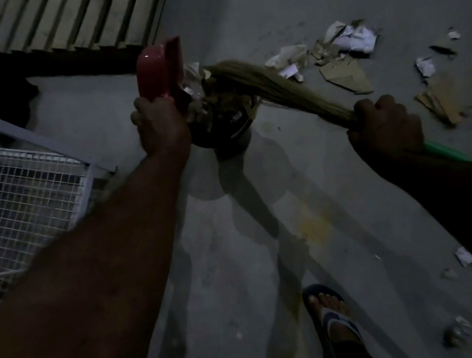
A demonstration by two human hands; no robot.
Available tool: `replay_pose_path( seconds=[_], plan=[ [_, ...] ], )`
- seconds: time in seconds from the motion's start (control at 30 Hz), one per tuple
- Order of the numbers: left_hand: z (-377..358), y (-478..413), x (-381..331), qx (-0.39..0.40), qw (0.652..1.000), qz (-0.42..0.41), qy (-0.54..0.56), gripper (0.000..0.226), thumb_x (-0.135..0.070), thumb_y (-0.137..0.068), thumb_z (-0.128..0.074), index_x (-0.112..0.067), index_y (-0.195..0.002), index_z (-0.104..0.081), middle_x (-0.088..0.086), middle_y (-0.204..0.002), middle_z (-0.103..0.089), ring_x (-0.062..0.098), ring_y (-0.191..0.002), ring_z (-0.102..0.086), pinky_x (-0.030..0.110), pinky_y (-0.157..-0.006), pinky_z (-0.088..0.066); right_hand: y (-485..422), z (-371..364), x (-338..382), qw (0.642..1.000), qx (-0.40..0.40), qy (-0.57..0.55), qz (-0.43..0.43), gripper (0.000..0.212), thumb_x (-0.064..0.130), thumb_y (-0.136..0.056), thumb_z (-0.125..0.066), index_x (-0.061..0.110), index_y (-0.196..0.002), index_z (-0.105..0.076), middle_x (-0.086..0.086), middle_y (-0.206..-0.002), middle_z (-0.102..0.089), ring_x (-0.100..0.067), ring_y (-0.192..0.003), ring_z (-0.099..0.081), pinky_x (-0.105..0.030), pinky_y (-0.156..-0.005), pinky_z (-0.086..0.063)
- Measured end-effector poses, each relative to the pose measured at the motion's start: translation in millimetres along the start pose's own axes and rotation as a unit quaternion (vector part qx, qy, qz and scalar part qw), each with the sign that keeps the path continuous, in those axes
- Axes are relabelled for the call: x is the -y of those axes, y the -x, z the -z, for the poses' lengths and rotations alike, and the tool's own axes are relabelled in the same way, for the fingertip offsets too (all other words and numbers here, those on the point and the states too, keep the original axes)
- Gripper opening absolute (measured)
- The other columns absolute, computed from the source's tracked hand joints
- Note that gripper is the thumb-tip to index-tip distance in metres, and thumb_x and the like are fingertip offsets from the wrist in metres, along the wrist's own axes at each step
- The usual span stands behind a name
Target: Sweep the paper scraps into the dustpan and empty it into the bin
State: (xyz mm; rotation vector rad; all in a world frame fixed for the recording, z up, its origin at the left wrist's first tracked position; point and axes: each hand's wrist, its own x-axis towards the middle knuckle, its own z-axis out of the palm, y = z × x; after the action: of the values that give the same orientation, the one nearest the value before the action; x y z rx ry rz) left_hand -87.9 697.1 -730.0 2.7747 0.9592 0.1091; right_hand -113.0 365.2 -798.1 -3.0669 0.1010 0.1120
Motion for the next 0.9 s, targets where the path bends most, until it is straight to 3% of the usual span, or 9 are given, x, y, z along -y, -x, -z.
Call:
replay_pose_path(
  seconds=[0.17, 0.43, 0.67, 0.9],
  plan=[
    [11, 14, -7, -0.014, 0.998, 0.031, 0.053, 0.04, -0.037, -0.097, -0.046, -0.006, -0.12, -0.058, 0.017, -0.127, -0.045, 0.038, -0.116, -0.049, 0.047, -0.091, -0.045, 1, 7, 24, 0.999, 0.045, 0.016, -0.022, 0.029, 0.023, -0.092, -0.06, 0.016, -0.118, -0.05, -0.021, -0.115, -0.051, -0.041, -0.1, -0.054, -0.045, -0.079, -0.043],
    [21, 34, -14, -0.036, 0.995, 0.0, 0.088, 0.031, -0.025, -0.089, -0.06, -0.009, -0.115, -0.058, 0.016, -0.125, -0.045, 0.037, -0.112, -0.051, 0.043, -0.085, -0.048, 17, 1, 39, 0.998, 0.065, -0.014, -0.003, 0.025, 0.017, -0.094, -0.053, 0.015, -0.118, -0.046, -0.02, -0.115, -0.049, -0.039, -0.091, -0.058, -0.036, -0.063, -0.035],
    [14, 47, -3, -0.034, 0.997, -0.004, 0.071, 0.027, -0.018, -0.09, -0.054, -0.006, -0.114, -0.056, 0.02, -0.122, -0.044, 0.041, -0.11, -0.049, 0.048, -0.085, -0.048, 25, -5, 37, 0.995, 0.096, -0.04, -0.002, 0.032, 0.017, -0.093, -0.058, 0.014, -0.12, -0.042, -0.02, -0.122, -0.048, -0.039, -0.095, -0.057, -0.037, -0.065, -0.037],
    [25, 51, -2, -0.037, 0.994, 0.036, 0.097, 0.03, -0.018, -0.085, -0.057, -0.005, -0.112, -0.058, 0.019, -0.122, -0.044, 0.04, -0.109, -0.051, 0.046, -0.091, -0.049, 26, -3, 25, 0.989, 0.118, -0.088, 0.0, 0.027, 0.021, -0.094, -0.056, 0.014, -0.116, -0.042, -0.017, -0.111, -0.049, -0.03, -0.073, -0.045, -0.036, -0.061, -0.037]
  ],
)
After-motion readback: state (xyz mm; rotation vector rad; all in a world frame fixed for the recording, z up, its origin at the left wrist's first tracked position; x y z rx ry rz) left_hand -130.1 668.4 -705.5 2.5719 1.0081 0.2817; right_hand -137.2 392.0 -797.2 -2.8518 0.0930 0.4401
